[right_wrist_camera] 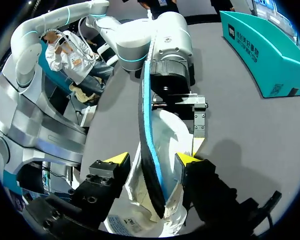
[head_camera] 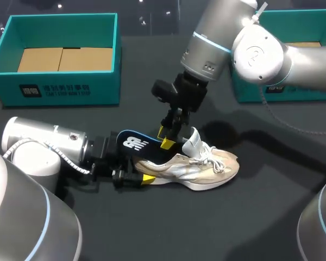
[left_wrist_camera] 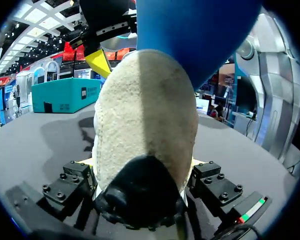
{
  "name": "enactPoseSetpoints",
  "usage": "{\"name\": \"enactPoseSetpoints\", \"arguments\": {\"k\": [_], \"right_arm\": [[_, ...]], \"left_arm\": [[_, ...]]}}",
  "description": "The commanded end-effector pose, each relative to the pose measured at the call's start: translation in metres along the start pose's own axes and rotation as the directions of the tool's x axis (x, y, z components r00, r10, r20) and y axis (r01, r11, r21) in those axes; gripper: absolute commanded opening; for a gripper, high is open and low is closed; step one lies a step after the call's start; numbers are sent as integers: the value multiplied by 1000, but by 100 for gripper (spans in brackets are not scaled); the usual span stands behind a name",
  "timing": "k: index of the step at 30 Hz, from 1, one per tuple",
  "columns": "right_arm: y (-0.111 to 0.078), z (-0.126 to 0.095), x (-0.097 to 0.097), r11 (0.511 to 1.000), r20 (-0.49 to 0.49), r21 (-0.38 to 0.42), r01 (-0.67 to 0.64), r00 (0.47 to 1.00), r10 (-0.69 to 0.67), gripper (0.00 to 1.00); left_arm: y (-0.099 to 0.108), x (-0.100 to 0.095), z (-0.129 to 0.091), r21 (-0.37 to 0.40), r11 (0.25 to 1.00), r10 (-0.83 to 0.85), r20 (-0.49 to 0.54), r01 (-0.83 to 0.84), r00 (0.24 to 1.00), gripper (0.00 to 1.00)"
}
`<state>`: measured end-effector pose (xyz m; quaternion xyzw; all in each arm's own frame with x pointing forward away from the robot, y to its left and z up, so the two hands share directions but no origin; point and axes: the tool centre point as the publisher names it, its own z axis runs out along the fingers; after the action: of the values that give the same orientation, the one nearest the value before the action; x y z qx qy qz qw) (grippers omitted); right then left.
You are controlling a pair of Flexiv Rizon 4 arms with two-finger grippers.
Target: Take the shoe out of the shoebox, open the shoe tongue, remove and reinsert the insole, then place the shoe into the shoebox
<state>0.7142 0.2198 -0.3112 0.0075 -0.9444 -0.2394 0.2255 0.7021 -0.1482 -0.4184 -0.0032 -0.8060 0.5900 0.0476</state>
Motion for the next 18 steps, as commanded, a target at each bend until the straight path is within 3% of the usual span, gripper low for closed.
{"name": "enactPoseSetpoints", "arguments": {"k": [1,14,18], "right_arm": [[2,1,2,1000,4,1,-20,1000,20,52],[8,15,-4,994,-51,-40,-101,994,99,59],[9,19,-5,992,-61,-52,-116,992,113,56]], "left_arm": [[3,2,-1,0,1000,0,3,0,1000,0],[3,2,-1,0,1000,0,3,0,1000,0],[3,2,-1,0,1000,0,3,0,1000,0]]}}
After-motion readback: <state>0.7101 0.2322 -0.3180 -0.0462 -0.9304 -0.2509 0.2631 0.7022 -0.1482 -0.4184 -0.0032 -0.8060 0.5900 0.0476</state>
